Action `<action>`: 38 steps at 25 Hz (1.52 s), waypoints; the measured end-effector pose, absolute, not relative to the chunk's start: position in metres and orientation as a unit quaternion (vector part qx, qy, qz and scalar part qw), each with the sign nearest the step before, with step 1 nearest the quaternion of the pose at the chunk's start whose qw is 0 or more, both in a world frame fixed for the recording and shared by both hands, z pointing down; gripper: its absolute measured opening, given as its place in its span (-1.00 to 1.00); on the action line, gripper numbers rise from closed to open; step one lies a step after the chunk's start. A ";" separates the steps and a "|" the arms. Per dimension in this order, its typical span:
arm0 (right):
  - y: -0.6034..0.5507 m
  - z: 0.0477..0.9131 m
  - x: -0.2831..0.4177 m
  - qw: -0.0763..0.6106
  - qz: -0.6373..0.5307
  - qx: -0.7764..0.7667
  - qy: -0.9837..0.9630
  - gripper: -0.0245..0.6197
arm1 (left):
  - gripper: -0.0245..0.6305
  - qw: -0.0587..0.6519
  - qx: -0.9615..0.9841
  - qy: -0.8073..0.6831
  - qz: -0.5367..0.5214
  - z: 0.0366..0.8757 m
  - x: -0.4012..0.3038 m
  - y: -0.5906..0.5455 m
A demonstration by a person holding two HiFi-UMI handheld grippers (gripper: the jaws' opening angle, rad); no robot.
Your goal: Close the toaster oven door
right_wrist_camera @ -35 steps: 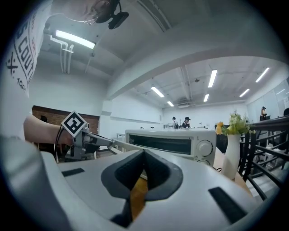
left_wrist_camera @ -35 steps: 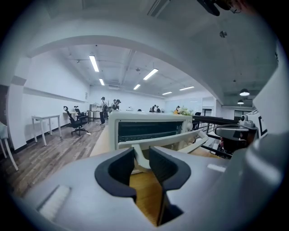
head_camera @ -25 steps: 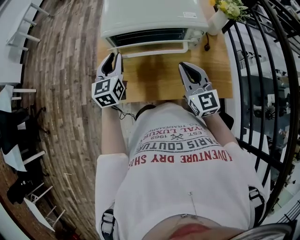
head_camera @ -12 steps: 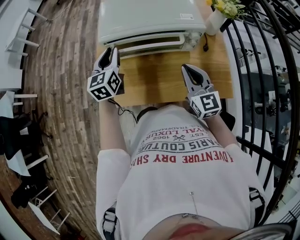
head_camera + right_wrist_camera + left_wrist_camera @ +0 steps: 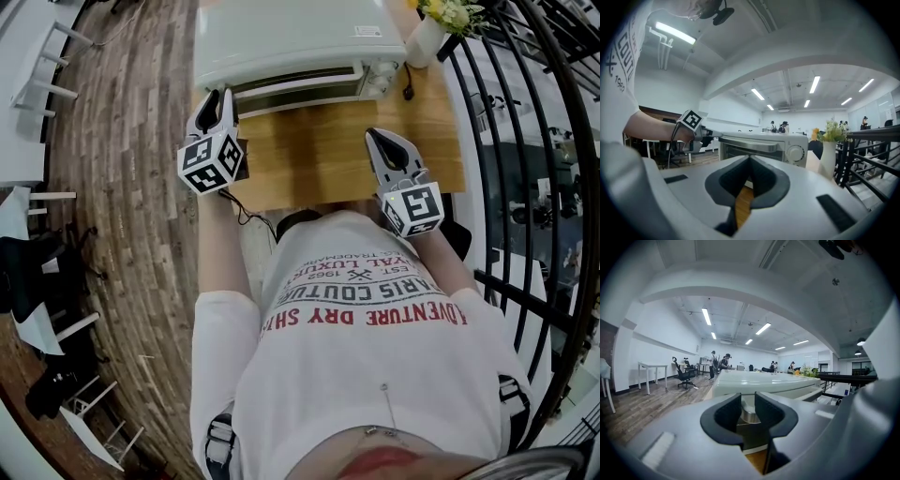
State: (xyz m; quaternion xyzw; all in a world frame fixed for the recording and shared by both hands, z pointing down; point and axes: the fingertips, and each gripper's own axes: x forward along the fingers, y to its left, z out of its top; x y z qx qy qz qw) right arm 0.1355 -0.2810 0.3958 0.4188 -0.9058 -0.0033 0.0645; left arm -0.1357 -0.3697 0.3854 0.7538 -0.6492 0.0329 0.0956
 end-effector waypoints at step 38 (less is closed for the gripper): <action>-0.228 0.363 0.117 0.024 -0.020 0.413 -0.910 -0.97 | -0.89 0.008 0.835 -0.546 0.064 0.365 -0.048 -0.221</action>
